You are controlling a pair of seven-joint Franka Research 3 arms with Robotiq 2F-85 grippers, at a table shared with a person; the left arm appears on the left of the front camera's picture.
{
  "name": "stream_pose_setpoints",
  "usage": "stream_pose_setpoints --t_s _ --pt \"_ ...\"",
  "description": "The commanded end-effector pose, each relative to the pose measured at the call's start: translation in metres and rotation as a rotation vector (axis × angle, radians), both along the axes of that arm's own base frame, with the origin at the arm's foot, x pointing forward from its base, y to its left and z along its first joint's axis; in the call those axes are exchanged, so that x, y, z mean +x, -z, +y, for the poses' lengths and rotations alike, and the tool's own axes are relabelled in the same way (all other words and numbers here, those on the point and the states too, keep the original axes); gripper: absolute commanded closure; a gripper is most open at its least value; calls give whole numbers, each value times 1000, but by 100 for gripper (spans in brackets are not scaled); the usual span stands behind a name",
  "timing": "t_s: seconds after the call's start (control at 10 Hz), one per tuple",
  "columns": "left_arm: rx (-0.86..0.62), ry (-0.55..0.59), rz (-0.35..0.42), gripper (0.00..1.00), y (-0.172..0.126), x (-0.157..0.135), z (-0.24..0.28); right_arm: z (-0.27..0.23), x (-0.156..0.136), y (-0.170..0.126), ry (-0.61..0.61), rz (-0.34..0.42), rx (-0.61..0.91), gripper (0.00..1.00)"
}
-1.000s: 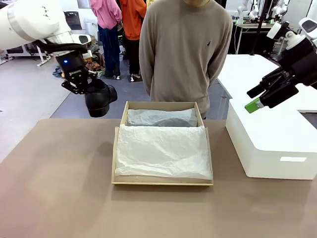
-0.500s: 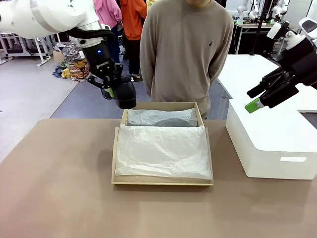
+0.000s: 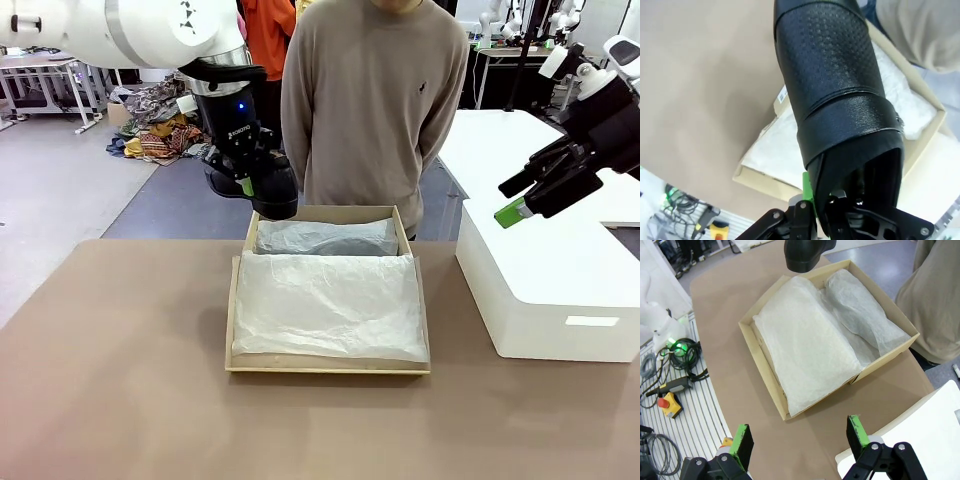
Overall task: Pack the shoes into the box.
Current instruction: Place the other shoe of the Shoes into the Shoes Box.
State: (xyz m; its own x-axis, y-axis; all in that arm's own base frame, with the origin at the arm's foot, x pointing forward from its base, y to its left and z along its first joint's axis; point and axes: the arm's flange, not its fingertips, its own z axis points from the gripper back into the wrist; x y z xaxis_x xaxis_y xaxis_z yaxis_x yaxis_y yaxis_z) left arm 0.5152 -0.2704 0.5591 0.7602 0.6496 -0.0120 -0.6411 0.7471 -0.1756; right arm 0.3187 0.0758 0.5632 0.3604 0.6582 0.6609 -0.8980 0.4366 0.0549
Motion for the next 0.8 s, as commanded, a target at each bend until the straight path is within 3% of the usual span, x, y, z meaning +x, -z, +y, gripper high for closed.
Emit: stream_pose_setpoints --t_s 0.0,0.4,0.7 --pt "-25 2 4 100 -5 -1 8 2 1 -1 -17 -5 27 0" --pt "-5 -6 3 100 0 2 3 2 1 -1 -17 -5 27 0" --pt "-37 -247 32 100 -5 -2 -44 2 1 -1 -17 -5 27 0"
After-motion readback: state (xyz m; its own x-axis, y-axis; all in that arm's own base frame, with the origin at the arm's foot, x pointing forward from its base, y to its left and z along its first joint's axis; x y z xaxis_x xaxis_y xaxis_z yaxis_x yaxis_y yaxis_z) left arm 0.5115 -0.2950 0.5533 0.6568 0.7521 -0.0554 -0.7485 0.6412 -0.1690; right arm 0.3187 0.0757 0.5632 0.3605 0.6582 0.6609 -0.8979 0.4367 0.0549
